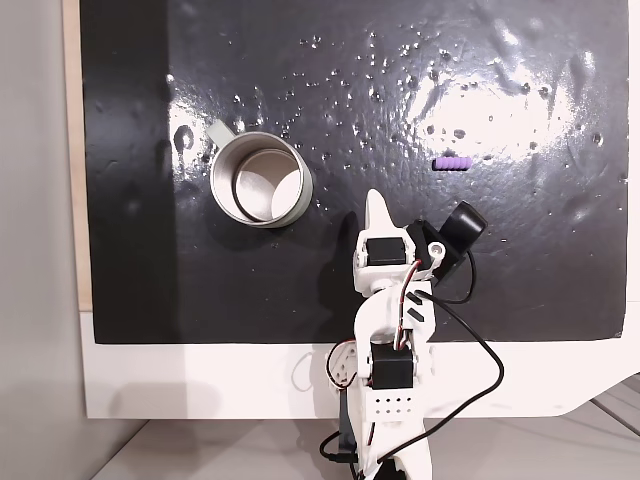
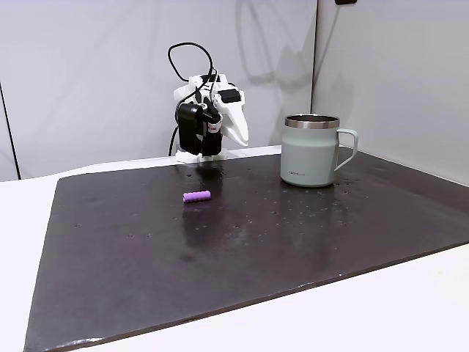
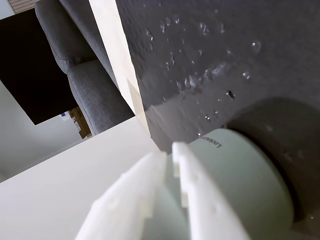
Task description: Grasp a pengrip and put it in the cup.
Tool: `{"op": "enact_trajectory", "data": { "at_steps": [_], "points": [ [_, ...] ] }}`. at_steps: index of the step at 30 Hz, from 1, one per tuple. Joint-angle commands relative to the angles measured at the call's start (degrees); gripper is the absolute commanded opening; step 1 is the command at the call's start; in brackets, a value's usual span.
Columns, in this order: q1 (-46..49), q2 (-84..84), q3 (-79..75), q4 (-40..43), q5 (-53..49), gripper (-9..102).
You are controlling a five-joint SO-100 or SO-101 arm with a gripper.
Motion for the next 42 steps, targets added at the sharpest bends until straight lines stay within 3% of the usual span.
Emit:
{"op": "enact_trajectory", "data": {
  "at_steps": [1, 14, 21, 30, 39, 42],
  "points": [
    [0.09, 0.62, 2.29, -1.14, 0.0, 0],
    [-0.18, 0.62, 1.67, -1.05, -0.35, 0],
    [-0.62, -0.88, -12.74, 6.5, -0.88, 0],
    [5.54, -33.49, -48.78, 18.98, -1.14, 1],
    [14.77, -56.07, -69.35, 33.84, -2.11, 21],
    [17.75, -63.28, -73.48, 35.77, -2.64, 22]
  ]
}}
